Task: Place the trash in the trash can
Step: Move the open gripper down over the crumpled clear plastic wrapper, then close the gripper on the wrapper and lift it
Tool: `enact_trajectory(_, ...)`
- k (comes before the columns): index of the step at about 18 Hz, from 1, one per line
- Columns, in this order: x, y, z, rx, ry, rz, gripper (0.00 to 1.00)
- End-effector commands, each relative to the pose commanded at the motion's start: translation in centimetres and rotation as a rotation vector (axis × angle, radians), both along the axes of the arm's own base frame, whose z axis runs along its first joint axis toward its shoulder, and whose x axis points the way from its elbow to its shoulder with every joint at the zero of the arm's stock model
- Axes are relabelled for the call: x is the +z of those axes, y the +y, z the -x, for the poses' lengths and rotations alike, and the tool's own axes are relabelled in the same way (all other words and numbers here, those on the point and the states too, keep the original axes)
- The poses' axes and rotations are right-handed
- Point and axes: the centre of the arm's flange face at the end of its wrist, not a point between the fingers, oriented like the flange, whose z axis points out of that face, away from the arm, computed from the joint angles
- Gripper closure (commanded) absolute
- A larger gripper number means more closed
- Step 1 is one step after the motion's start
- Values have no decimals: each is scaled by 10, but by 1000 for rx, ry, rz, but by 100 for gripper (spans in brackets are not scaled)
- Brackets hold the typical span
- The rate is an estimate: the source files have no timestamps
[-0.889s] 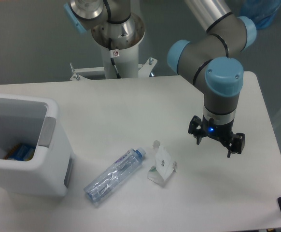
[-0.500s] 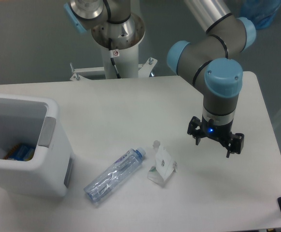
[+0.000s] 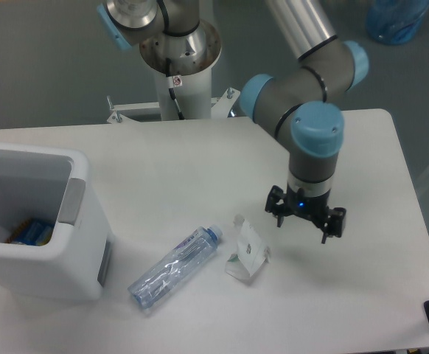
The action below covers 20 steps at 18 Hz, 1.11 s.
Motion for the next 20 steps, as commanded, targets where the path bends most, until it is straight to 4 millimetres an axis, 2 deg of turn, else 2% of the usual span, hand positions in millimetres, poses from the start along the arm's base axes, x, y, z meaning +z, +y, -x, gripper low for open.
enact_trajectory(3,-9,-8,-23,-9,-28,17,0)
enact_trajectory(8,-32,1,-63,-28,-73,41,0)
enact_trajectory(10,-34,5,-62,-24,-70,39,0)
enact_trajectory(11,-37,8,-60,-22,-64,37,5)
enact_trajectory(12,-36,11,-61,-9,-55,27,37)
enact_trajectory(13,-33,14,-59,20,-51,15,64)
enact_trajectory(15,-32,23,-52,43,-44,6,100)
enact_trajectory(18,-21,30,-45,89,-29,-18,100)
enact_trajectory(20,-21,31,-43,128,-32,-23,100)
